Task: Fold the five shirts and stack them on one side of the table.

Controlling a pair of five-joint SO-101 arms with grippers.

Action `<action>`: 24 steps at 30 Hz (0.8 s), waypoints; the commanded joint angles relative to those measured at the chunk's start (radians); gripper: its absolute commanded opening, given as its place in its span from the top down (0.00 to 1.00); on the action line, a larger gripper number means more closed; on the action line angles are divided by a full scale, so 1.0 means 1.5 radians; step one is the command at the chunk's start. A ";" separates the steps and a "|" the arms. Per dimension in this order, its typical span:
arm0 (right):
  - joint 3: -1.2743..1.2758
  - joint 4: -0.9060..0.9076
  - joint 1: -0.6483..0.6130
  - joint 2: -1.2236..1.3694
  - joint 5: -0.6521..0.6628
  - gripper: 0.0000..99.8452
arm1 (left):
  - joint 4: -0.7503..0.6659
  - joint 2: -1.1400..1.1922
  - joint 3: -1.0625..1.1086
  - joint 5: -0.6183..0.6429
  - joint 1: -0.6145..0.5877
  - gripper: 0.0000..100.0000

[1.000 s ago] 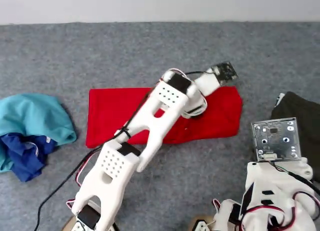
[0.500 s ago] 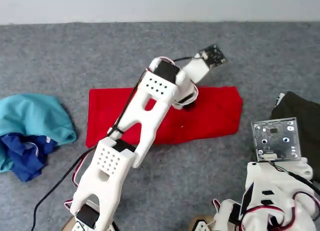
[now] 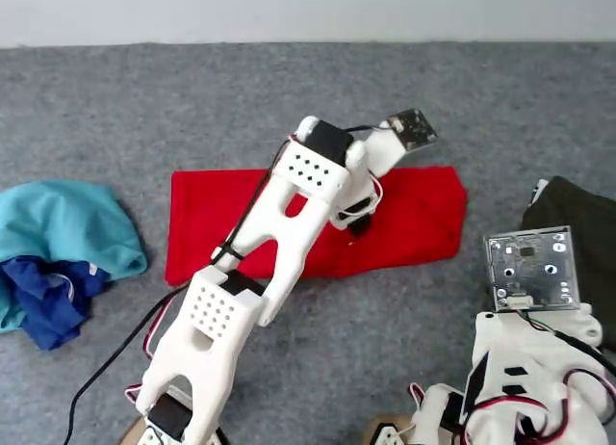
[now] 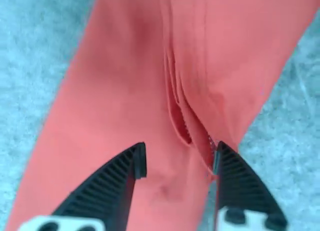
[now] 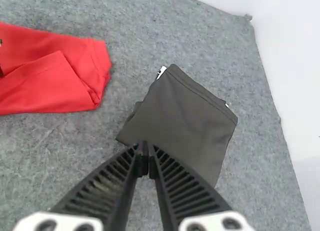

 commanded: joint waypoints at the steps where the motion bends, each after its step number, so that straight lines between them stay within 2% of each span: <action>1: -0.007 0.023 0.009 -0.001 -0.003 0.99 | 0.012 -0.010 0.004 -0.010 -0.003 0.81; 11: -0.005 0.020 0.009 0.004 -0.005 0.99 | 0.013 -0.016 0.020 -0.018 -0.051 0.82; 19: -0.004 0.018 0.009 0.005 -0.005 0.99 | 0.013 -0.013 0.065 -0.017 0.008 0.82; 24: -0.004 0.018 0.009 0.005 -0.005 0.99 | 0.013 -0.016 0.041 -0.014 0.044 0.82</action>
